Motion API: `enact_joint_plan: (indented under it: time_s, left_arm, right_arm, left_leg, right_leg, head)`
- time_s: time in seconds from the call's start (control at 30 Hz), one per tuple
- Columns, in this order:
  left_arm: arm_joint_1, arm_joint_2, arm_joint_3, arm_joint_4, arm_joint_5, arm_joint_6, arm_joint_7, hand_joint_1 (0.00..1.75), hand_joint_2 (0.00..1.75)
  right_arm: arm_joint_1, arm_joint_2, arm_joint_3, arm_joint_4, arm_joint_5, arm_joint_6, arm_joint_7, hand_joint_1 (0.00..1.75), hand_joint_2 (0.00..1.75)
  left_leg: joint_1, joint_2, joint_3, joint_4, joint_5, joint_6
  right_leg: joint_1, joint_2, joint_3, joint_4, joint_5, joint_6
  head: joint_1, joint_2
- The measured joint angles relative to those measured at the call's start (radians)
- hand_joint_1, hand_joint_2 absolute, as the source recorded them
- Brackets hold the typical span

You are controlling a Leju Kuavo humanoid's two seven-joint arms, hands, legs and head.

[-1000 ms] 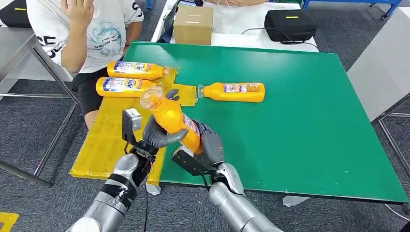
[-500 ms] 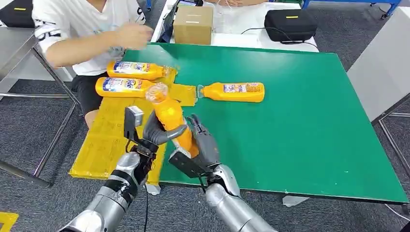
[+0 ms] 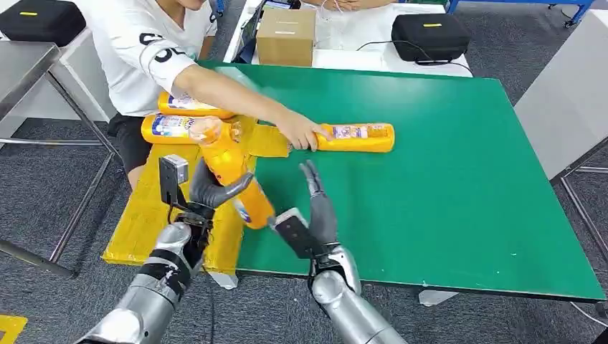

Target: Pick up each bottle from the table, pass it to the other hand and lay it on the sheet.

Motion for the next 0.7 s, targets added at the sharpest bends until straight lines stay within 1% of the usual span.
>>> enact_joint_plan:
  time_s: [0.07,0.1,0.13,0.27,0.37,0.47,0.53,0.63,0.7]
  left_arm:
    - [-0.025,0.027,-0.003,0.006,-0.178,0.149,-0.011,1.75,1.75]
    - [-0.042,0.037,-0.007,0.014,-0.243,0.190,-0.010,1.75,1.75]
    - [-0.062,0.053,-0.015,0.033,-0.335,0.261,-0.003,1.75,1.75]
    - [-0.138,0.104,-0.044,0.133,-0.605,0.401,0.049,1.75,1.75]
    - [-0.172,0.135,-0.073,0.210,-0.732,0.446,0.097,1.75,1.75]
    - [-0.192,0.164,-0.111,0.268,-0.836,0.460,0.145,1.75,1.75]
    - [-0.200,0.184,-0.150,0.306,-0.917,0.445,0.168,1.75,1.75]
    - [-0.205,0.203,-0.182,0.338,-0.940,0.439,0.173,1.75,1.75]
    - [-0.214,0.213,-0.204,0.360,-0.967,0.392,0.176,1.75,1.75]
  right_arm:
    - [0.012,-0.008,-0.021,-0.045,-0.039,0.016,-0.011,0.00,1.75]
    - [0.019,-0.009,-0.027,-0.059,-0.048,0.020,-0.015,0.00,1.75]
    - [0.025,-0.011,-0.041,-0.091,-0.073,0.027,-0.025,0.00,1.75]
    - [0.049,-0.014,-0.074,-0.186,-0.131,0.046,-0.042,0.00,1.75]
    - [0.060,-0.020,-0.085,-0.235,-0.144,0.054,-0.042,0.00,1.75]
    - [0.064,-0.024,-0.092,-0.261,-0.151,0.064,-0.043,0.00,1.75]
    - [0.065,-0.025,-0.098,-0.267,-0.162,0.073,-0.052,0.00,1.75]
    - [0.065,-0.029,-0.100,-0.273,-0.165,0.076,-0.056,0.00,1.75]
    - [0.065,-0.029,-0.101,-0.273,-0.168,0.084,-0.061,0.00,1.75]
  left_leg:
    - [0.000,0.000,0.000,0.000,0.000,0.000]
    - [0.000,0.000,0.000,0.000,0.000,0.000]
    - [0.000,0.000,0.000,0.000,0.000,0.000]
    - [0.000,0.001,0.000,0.000,0.001,0.000]
    - [0.000,0.001,0.000,0.000,0.001,-0.001]
    - [0.000,0.000,0.000,0.000,0.001,-0.001]
    - [0.000,0.001,0.000,0.000,0.001,-0.001]
    - [0.000,0.000,0.000,0.000,0.001,-0.001]
    - [0.000,0.000,0.000,0.000,0.001,-0.001]
  right_leg:
    - [0.000,0.000,0.000,0.000,0.000,0.000]
    - [0.000,0.000,0.000,0.000,0.000,0.000]
    - [0.000,0.000,0.000,0.000,0.000,0.000]
    - [0.000,0.000,0.000,0.001,0.000,0.000]
    - [0.000,0.000,0.000,0.001,0.000,0.000]
    - [0.000,0.000,0.000,0.001,0.000,0.000]
    - [0.000,0.000,0.000,0.001,0.000,0.000]
    - [0.000,0.000,0.000,0.001,0.000,0.000]
    - [0.000,0.000,0.000,0.001,0.000,0.000]
  head:
    - [0.000,0.000]
    - [0.000,0.000]
    - [0.000,0.000]
    - [0.000,0.000]
    - [0.001,0.000]
    - [0.000,0.000]
    - [0.000,0.000]
    - [0.000,0.000]
    - [0.001,0.000]
